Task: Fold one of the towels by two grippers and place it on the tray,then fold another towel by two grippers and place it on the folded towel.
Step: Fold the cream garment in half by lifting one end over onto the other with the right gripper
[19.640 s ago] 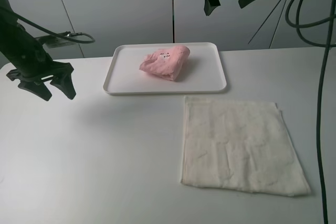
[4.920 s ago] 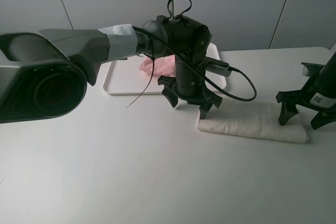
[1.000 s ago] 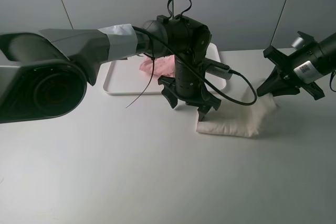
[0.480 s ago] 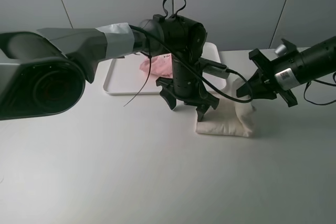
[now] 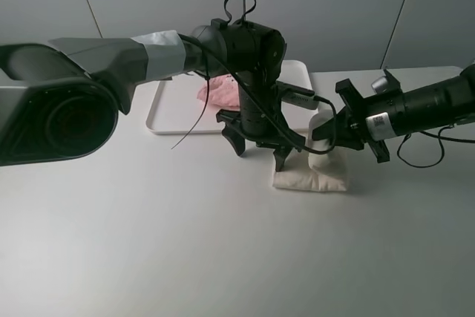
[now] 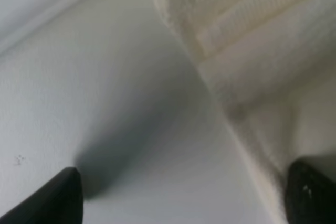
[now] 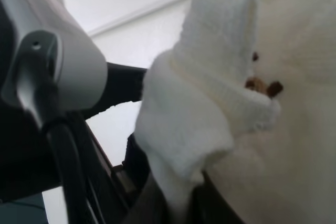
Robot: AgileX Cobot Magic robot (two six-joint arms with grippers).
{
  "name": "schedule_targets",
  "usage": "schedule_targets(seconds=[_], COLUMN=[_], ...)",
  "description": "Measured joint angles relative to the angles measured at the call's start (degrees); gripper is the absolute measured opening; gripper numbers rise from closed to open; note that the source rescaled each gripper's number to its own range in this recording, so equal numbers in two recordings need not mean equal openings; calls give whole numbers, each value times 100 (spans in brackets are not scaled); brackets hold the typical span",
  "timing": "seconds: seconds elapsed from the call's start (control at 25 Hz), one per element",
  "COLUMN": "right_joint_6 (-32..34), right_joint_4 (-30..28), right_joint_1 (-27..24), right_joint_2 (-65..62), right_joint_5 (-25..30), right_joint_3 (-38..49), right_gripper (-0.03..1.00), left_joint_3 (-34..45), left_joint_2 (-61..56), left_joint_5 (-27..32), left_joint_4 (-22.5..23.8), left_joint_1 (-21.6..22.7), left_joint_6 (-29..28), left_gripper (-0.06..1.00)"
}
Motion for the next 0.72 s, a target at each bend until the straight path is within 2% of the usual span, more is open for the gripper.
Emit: schedule_targets(seconds=[0.36, 0.72], right_joint_6=[-89, -181], right_joint_4=[105, 119], right_joint_1=[14, 14], right_joint_2=[73, 73], right_joint_5=[-71, -87], right_joint_3=[33, 33], right_gripper=[5, 5], left_joint_3=[-237, -1634], left_joint_2=[39, 49], left_joint_5=[49, 49], left_joint_4=[-79, -590], left_joint_1=[72, 623], left_joint_6=[42, 208], left_gripper=[99, 99])
